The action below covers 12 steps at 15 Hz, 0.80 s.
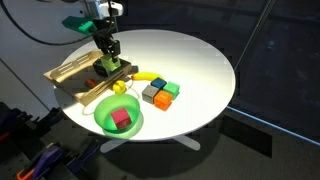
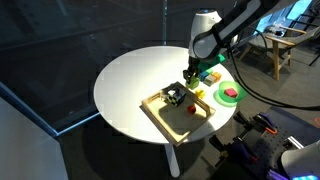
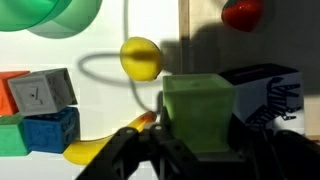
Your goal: Put the light green block on the tray
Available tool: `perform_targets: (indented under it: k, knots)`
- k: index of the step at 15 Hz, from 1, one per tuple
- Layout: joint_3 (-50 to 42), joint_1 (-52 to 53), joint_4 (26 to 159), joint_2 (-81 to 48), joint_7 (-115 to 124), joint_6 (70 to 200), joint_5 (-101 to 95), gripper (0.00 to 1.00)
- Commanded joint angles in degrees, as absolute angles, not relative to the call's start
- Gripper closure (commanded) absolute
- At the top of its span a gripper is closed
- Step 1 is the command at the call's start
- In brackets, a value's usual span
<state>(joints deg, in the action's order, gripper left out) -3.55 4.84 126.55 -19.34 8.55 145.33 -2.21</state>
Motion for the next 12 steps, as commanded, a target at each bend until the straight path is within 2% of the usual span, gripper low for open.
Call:
perform_targets:
  k: [1, 7, 8, 12]
  knots:
    - [-2.48, 4.95, 129.52, -16.39, 9.54, 146.31, -3.04, 0.73]
    - [-1.45, 4.48, 128.39, -17.81, 8.69, 145.16, -2.46, 0.73]
    - [-1.43, 4.49, 128.45, -17.80, 8.69, 145.16, -2.46, 0.48]
    - [-1.42, 4.50, 128.45, -18.09, 8.69, 145.16, -2.45, 0.48]
